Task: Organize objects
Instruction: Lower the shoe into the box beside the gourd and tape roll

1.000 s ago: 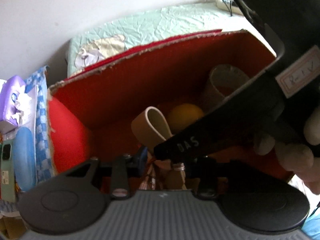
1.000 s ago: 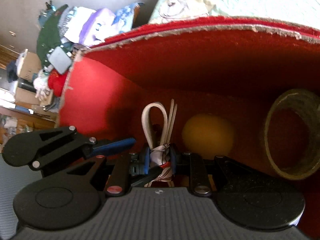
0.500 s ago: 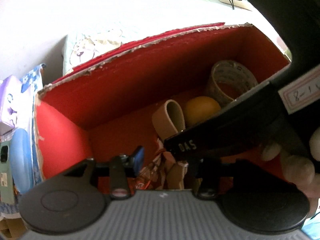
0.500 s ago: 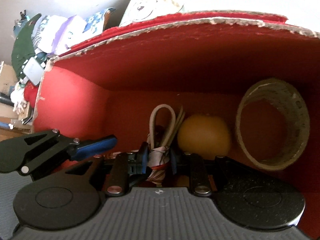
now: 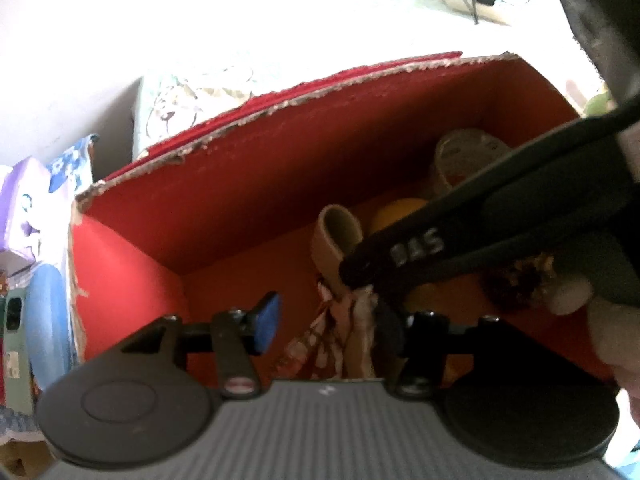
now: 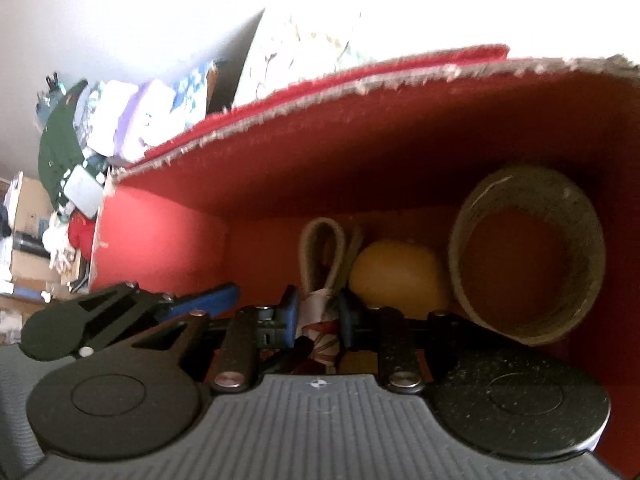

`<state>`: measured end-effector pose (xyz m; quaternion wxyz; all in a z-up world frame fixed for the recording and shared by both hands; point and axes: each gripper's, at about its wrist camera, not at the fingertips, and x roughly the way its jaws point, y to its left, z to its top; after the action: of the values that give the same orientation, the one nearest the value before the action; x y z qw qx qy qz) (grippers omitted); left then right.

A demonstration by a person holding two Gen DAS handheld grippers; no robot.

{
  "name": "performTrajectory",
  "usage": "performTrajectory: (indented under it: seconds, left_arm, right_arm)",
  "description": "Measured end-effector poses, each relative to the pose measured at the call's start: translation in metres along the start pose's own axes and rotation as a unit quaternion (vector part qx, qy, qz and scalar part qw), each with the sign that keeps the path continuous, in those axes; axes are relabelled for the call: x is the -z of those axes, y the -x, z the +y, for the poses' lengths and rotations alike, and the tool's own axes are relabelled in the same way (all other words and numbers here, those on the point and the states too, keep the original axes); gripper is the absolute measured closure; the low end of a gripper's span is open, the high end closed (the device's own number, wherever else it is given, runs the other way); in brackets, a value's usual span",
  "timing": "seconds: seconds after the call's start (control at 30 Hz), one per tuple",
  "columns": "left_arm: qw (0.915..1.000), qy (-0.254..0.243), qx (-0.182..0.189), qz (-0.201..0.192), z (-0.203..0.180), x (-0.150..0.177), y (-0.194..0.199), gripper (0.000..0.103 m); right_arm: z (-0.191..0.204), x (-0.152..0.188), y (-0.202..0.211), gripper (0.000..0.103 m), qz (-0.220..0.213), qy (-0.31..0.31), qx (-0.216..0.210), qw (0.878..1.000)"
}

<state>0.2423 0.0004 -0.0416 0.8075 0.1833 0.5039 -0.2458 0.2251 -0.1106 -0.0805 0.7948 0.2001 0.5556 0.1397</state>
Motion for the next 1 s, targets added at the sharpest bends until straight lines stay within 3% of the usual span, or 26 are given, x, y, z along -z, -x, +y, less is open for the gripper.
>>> performTrajectory:
  seconds: [0.3, 1.0]
  left_arm:
    - [0.9994, -0.023, 0.001, 0.025, -0.007, -0.002, -0.007, 0.043]
    - [0.9995, -0.029, -0.011, 0.005, -0.018, -0.003, -0.001, 0.052]
  right_arm:
    - [-0.005, 0.0, 0.002, 0.085, -0.036, -0.023, -0.011, 0.999]
    - [-0.011, 0.004, 0.009, 0.094, -0.05, -0.044, -0.012, 0.998]
